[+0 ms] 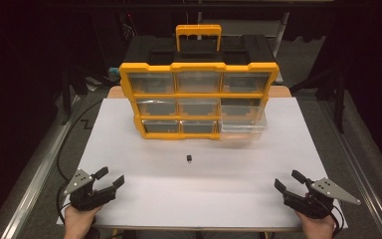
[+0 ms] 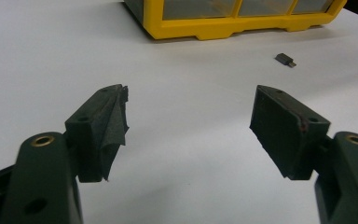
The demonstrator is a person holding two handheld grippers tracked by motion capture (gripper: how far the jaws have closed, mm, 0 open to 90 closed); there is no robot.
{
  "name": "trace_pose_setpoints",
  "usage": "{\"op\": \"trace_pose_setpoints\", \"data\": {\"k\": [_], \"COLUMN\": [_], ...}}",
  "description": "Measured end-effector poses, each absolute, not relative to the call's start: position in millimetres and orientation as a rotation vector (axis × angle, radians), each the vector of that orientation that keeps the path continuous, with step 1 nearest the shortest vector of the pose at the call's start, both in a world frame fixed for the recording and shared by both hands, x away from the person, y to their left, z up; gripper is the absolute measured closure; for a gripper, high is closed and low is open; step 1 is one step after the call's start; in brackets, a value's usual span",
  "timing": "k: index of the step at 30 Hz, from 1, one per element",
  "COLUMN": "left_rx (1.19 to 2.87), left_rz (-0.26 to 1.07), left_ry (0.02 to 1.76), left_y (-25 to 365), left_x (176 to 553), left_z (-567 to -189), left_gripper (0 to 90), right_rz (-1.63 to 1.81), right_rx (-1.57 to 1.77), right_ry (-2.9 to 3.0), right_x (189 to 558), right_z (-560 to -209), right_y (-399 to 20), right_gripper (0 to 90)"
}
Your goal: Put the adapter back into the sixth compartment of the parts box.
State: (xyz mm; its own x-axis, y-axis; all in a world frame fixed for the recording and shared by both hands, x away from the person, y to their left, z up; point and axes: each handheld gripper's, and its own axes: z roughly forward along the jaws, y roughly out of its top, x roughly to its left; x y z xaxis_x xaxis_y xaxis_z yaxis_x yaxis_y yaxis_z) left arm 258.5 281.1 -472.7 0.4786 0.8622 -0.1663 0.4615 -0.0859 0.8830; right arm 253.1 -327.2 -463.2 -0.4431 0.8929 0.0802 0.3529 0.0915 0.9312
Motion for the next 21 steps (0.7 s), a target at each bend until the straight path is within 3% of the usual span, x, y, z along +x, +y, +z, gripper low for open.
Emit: {"op": "trace_pose_setpoints", "data": {"k": [21], "left_rx": [1.736], "left_rz": [0.493], "left_ry": [1.133], "left_y": [280], "left_x": [260], "left_z": [-473], "left_gripper": [27.9], "right_rz": [1.375], "right_rx": [1.194], "right_ry": [1.868], "right_x": [262], "right_z": [-461], "right_y": [-312], "right_gripper": [27.4]}}
